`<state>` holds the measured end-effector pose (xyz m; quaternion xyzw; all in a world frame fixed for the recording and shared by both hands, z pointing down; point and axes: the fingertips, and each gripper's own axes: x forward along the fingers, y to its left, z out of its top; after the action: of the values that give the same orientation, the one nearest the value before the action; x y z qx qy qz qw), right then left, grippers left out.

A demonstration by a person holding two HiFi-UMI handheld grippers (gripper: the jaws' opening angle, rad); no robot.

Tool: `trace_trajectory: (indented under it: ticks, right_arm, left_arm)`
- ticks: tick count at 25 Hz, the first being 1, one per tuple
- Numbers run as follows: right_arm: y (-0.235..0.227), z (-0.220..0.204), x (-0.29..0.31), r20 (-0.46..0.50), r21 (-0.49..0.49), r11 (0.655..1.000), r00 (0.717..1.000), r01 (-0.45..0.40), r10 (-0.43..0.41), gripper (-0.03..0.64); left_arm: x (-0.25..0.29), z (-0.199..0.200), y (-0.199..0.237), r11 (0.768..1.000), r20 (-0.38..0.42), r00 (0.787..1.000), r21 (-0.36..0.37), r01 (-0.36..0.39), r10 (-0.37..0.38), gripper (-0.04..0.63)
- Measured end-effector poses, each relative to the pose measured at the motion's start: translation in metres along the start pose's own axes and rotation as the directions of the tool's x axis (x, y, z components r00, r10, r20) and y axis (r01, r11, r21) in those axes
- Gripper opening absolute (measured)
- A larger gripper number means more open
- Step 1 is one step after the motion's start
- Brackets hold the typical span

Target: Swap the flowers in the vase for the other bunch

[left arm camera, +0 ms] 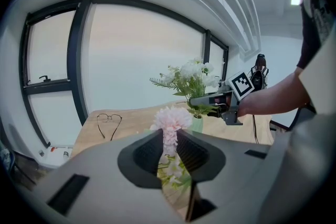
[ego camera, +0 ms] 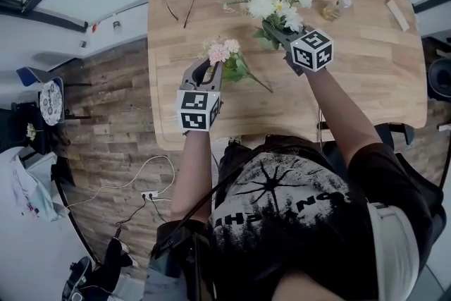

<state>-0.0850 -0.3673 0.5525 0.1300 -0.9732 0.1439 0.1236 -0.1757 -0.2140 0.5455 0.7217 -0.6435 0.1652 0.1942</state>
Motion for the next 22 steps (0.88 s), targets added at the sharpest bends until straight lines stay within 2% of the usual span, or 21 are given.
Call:
trace_trajectory:
  ticks: [5, 22]
  right_arm:
    - [-0.006, 0.000, 0.004, -0.005, 0.016, 1.000, 1.000, 0.010, -0.010, 0.076]
    - [-0.016, -0.003, 0.000, -0.017, 0.098, 0.994, 0.999, 0.041, -0.040, 0.245]
  left_arm:
    - [0.002, -0.002, 0.001, 1.000, -0.008, 1.000, -0.007, 0.007, -0.007, 0.087]
    - [0.005, 0.000, -0.005, 1.000, -0.009, 1.000, -0.006, 0.028, -0.028, 0.087]
